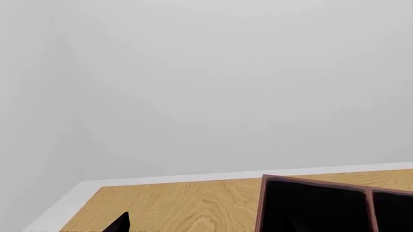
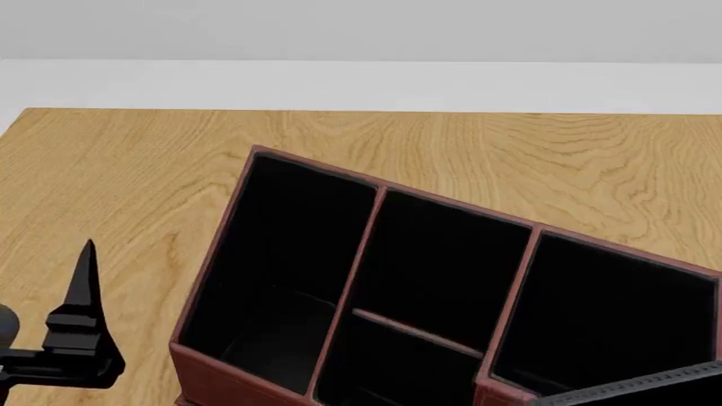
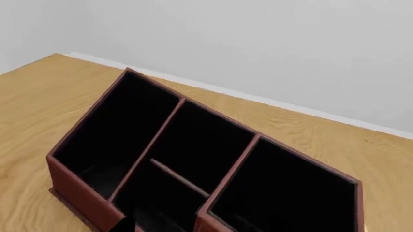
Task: Pick up the book and place it in the front compartment of the caddy.
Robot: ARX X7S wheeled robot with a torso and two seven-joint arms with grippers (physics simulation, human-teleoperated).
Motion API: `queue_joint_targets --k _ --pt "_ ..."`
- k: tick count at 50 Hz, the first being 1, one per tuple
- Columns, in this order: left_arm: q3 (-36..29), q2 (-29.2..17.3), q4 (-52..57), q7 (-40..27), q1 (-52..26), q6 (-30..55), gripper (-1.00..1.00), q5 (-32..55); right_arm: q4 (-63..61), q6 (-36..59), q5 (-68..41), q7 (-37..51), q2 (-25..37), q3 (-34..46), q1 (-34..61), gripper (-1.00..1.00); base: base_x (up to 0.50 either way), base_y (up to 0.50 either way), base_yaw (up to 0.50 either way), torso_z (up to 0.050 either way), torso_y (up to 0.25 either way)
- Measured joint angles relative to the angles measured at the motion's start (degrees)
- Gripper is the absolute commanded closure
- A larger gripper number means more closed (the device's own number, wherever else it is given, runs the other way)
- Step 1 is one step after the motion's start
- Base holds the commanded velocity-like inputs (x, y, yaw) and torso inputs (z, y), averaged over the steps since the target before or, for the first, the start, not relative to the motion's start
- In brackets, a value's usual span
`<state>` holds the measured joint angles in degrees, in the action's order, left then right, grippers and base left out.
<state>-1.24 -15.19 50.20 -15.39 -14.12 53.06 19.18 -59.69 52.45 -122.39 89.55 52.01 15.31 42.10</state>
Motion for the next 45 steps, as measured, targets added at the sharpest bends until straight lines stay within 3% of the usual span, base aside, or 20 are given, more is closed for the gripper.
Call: queue_joint_targets --k 29,45 --pt "-1.10 -0.53 -1.19 -0.44 0.28 -1.69 -1.00 0.25 -0.28 15.97 -6.18 0.41 -12.82 -28.91 -26.75 -1.00 0.00 0.00 0.00 0.000 0.000" --pt "-1.15 -0.75 -0.64 -1.03 0.13 -1.16 -1.00 0.91 -0.30 21.33 -7.82 0.42 -18.39 -38.13 -34.16 -1.00 0.00 0.00 0.00 0.000 0.000"
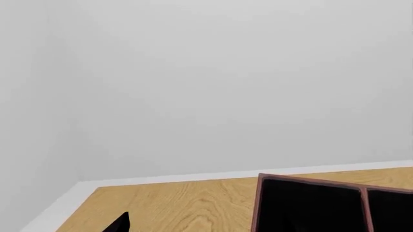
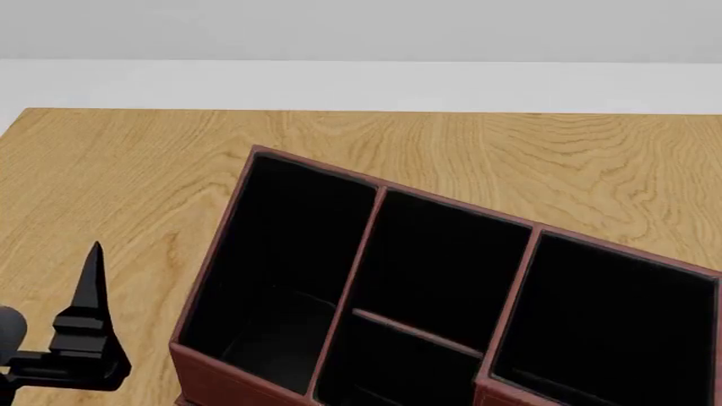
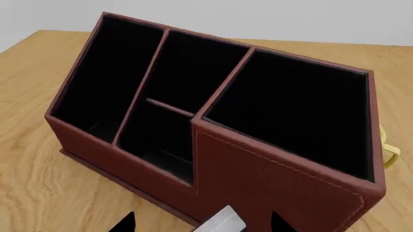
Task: Pick up the book and place it in the front compartment of the caddy.
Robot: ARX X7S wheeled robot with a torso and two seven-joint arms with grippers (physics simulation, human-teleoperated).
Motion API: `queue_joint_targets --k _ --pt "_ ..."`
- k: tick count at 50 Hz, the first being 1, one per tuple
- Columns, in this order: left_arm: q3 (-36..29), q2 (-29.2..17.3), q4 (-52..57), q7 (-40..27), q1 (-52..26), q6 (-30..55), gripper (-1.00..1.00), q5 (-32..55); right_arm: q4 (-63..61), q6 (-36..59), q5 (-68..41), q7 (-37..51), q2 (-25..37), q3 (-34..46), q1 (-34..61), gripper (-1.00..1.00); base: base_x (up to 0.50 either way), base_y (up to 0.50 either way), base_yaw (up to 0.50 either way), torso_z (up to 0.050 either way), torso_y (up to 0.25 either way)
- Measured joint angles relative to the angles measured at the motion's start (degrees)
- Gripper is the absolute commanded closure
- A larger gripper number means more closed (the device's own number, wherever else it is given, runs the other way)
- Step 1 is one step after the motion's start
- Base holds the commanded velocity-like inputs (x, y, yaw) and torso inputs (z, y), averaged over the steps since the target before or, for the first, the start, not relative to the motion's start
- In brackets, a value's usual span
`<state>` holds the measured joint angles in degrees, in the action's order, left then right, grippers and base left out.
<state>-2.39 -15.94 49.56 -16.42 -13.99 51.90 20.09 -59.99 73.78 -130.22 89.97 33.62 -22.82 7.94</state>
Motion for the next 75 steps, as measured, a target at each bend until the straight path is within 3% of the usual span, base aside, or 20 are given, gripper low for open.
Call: queue_joint_targets --k 37,75 --pt "-0.92 -0.34 -2.51 -0.05 0.88 -2.92 -1.00 0.59 3.49 2.52 3.53 -6.58 -12.37 -15.70 -10.06 -1.00 0.00 0.00 0.00 0.000 0.000" --pt "-2.09 -0.65 -6.20 -0.01 1.38 -6.43 -1.00 0.53 8.24 7.14 13.25 -17.73 -24.67 -17.91 -13.76 -1.00 0.00 0.00 0.00 0.000 0.000"
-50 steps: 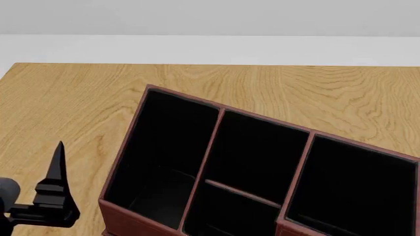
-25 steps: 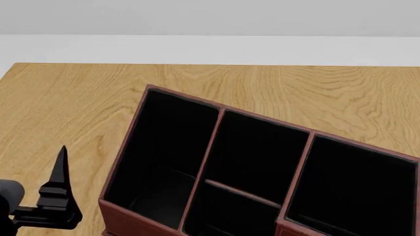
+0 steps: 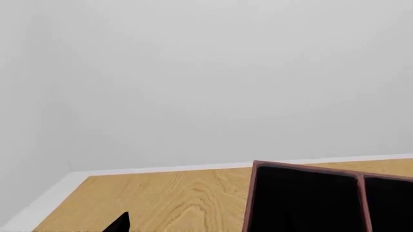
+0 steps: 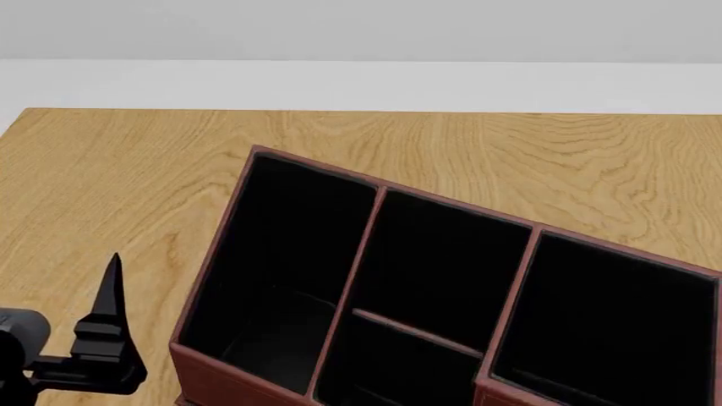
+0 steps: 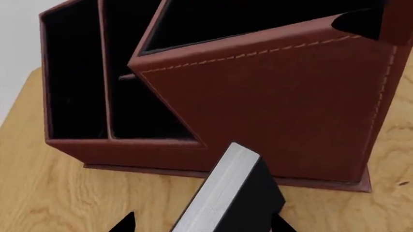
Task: Pick up the book and place it in the front compartment of the caddy.
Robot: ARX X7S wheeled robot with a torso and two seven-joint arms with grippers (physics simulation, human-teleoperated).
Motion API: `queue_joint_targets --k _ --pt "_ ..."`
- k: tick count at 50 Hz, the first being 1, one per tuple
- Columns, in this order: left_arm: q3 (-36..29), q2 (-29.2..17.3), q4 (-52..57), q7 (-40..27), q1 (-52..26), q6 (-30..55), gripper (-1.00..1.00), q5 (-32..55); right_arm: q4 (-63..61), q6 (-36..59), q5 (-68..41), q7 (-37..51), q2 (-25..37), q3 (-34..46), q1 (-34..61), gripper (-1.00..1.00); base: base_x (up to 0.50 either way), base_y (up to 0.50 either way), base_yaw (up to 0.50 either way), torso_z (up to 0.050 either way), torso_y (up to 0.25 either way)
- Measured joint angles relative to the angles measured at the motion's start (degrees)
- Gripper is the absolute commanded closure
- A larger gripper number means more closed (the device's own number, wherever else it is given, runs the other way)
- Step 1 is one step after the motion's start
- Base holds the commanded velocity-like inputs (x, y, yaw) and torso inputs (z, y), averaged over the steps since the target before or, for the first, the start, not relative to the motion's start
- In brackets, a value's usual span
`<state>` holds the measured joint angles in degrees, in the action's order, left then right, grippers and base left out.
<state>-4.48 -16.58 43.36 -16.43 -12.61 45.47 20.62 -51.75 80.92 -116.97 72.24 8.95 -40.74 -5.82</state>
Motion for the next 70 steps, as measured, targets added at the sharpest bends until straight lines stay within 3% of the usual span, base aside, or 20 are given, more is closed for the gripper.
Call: queue_joint_targets --k 29,70 --pt "-0.89 -0.13 -1.97 -0.14 0.02 -1.69 -1.00 0.21 2.37 1.82 11.06 -7.69 -4.39 -0.26 0.25 -1.00 0.00 0.00 0.00 0.000 0.000" --pt "-1.35 -0.67 -4.40 -0.22 1.09 -4.79 -1.00 0.46 5.80 -2.62 28.12 -19.31 -6.52 6.78 -0.71 -1.00 0.00 0.00 0.00 0.000 0.000"
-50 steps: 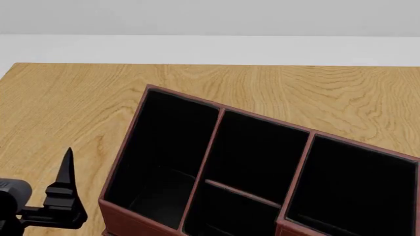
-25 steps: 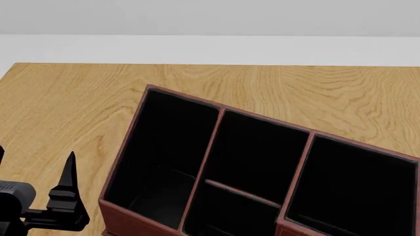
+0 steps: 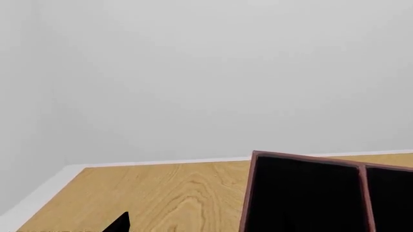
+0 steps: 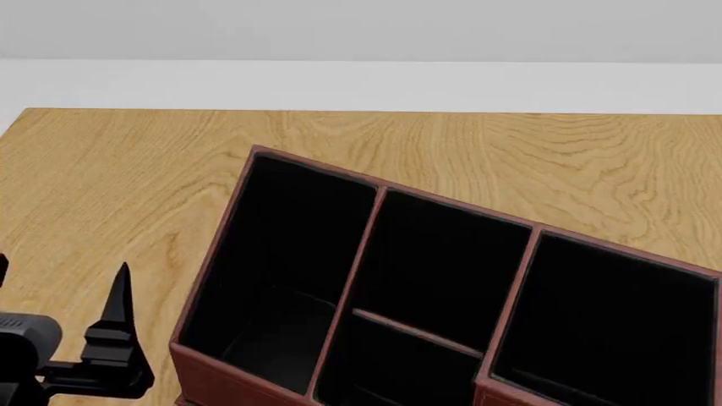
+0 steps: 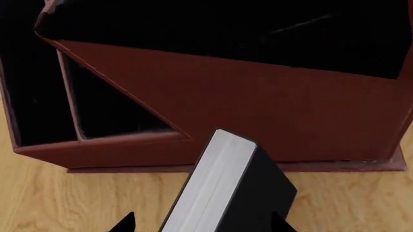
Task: Pick up the book and place it in the front compartment of the caddy.
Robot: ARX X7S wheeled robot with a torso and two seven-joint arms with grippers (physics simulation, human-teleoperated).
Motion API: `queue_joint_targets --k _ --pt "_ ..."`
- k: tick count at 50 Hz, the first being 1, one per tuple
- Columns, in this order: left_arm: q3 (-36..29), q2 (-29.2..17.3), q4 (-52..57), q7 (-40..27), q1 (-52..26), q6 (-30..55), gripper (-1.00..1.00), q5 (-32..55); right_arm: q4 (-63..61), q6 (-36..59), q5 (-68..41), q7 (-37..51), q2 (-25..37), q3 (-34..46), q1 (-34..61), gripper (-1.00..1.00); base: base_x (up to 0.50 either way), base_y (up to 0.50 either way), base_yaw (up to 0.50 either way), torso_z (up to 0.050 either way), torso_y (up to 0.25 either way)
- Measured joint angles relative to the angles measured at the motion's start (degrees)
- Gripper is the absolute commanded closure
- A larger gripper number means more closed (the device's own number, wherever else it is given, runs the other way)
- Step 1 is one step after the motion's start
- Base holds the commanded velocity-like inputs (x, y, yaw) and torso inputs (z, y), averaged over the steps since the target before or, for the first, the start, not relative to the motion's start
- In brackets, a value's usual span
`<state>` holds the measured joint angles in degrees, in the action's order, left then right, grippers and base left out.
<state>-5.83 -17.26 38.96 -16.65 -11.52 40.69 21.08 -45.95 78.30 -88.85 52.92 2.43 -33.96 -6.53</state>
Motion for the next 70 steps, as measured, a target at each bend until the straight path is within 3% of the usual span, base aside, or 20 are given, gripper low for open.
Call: queue_joint_targets --k 30,31,58,70 --pt "-0.13 -0.45 -0.27 -0.64 -0.26 -0.24 -1.00 0.72 4.08 -5.36 6.95 -5.45 1.58 6.05 -0.85 -1.00 0.00 0.00 0.00 0.000 0.000" --pt "-0.13 -0.47 -0.28 -0.67 -0.28 -0.24 -1.00 0.75 4.21 -5.50 7.08 -5.52 1.64 6.23 -0.82 1.00 0.00 0.00 0.00 0.000 0.000" --pt "-0.06 -0.85 -0.68 -1.06 0.14 -1.51 -1.00 1.24 -2.12 -14.85 14.75 -16.67 0.93 6.17 -10.93 1.00 0.00 0.00 0.00 -0.001 0.000" --pt "0.21 -1.09 -0.01 -1.37 0.11 -1.48 -1.00 1.78 -7.53 -16.66 13.07 -14.54 1.21 5.46 -16.95 1.00 0.00 0.00 0.00 -0.003 0.000"
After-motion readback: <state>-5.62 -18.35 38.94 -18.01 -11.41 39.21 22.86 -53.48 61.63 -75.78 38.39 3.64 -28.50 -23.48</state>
